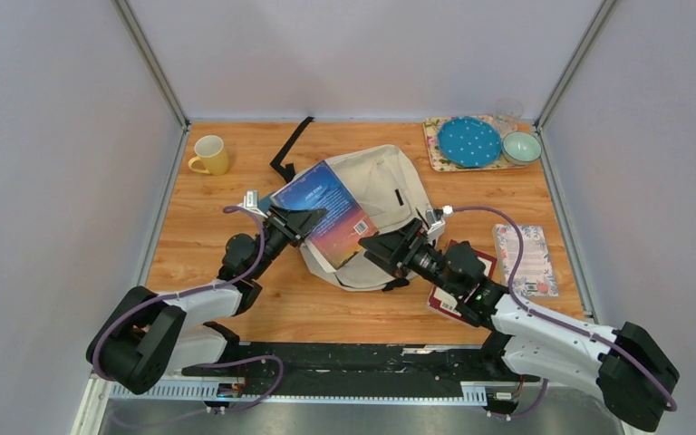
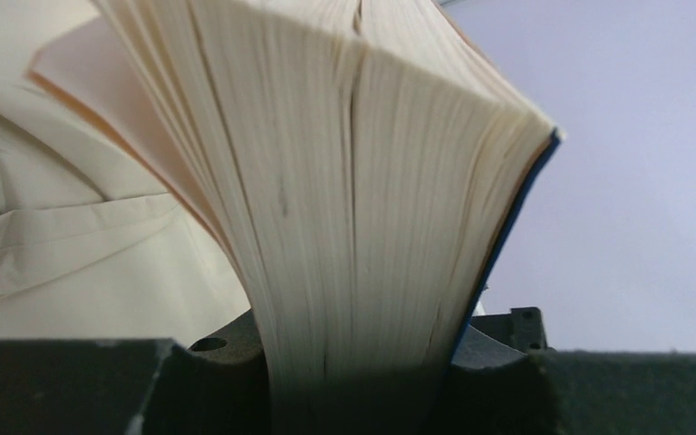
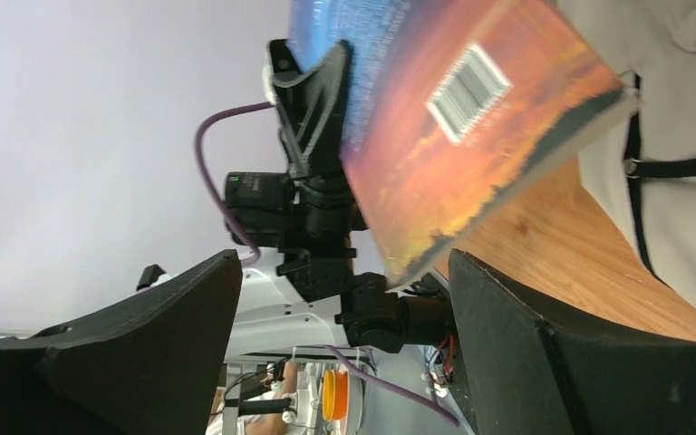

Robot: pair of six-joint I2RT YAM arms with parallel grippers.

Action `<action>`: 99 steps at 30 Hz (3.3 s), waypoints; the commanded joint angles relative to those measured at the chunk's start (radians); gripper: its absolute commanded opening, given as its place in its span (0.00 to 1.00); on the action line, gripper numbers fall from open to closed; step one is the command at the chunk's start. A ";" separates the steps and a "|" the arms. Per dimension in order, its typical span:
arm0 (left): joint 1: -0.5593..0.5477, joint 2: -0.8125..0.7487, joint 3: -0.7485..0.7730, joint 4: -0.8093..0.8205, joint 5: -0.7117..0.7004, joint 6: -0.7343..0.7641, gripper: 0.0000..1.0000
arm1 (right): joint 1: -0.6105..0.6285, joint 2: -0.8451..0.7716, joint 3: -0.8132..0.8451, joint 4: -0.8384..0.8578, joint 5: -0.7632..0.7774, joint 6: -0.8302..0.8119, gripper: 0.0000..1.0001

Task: Pack the student bag
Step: Pick up the book from the center of the board, then place the book in the student bag.

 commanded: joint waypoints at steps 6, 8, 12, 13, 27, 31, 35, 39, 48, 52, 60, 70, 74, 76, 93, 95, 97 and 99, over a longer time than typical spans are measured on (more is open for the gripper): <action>-0.029 -0.042 0.108 0.520 -0.031 0.029 0.00 | 0.011 0.162 -0.034 0.222 0.011 0.054 0.87; -0.035 -0.054 0.105 0.520 -0.035 0.038 0.00 | 0.011 0.193 -0.035 0.314 0.012 0.039 0.88; -0.034 -0.065 0.075 0.521 -0.073 0.011 0.00 | 0.011 0.304 0.032 0.389 -0.012 -0.013 0.88; -0.034 -0.065 0.072 0.521 -0.078 -0.001 0.00 | 0.010 0.328 0.061 0.435 -0.015 -0.019 0.88; -0.035 -0.106 0.015 0.523 -0.108 -0.034 0.00 | 0.011 0.624 0.092 0.914 0.035 0.088 0.62; -0.035 -0.106 0.010 0.521 -0.093 -0.048 0.00 | 0.008 0.613 0.100 0.898 0.066 0.070 0.66; -0.035 -0.106 0.009 0.523 -0.094 -0.064 0.00 | -0.004 0.621 0.124 0.871 0.068 0.062 0.63; -0.035 -0.103 0.012 0.523 -0.081 -0.087 0.00 | -0.024 0.644 0.128 0.900 0.063 0.071 0.44; 0.001 -0.040 -0.002 0.512 0.107 -0.129 0.77 | -0.073 0.437 0.086 0.605 0.002 -0.111 0.00; 0.041 0.004 0.144 0.154 0.425 -0.059 0.77 | -0.073 0.065 0.140 -0.007 0.158 -0.304 0.00; -0.107 -0.088 0.395 -0.908 0.279 0.838 0.79 | -0.088 -0.356 0.213 -0.677 0.558 -0.466 0.00; -0.379 0.078 0.570 -1.191 0.137 1.291 0.81 | -0.092 -0.580 0.373 -1.027 0.767 -0.559 0.00; -0.465 0.167 0.613 -1.189 0.136 1.333 0.81 | -0.090 -0.605 0.428 -1.109 0.801 -0.582 0.00; -0.479 0.217 0.639 -1.186 0.148 1.362 0.82 | -0.092 -0.626 0.437 -1.122 0.804 -0.584 0.00; -0.514 0.538 0.823 -1.146 0.078 1.433 0.83 | -0.092 -0.746 0.477 -1.291 0.815 -0.524 0.00; -0.514 0.562 0.835 -1.148 0.067 1.442 0.80 | -0.090 -0.747 0.483 -1.309 0.818 -0.519 0.00; -0.514 0.573 0.849 -1.158 0.056 1.453 0.72 | -0.092 -0.753 0.486 -1.323 0.821 -0.516 0.00; -0.514 0.587 0.852 -1.160 0.056 1.456 0.66 | -0.090 -0.761 0.486 -1.329 0.822 -0.512 0.00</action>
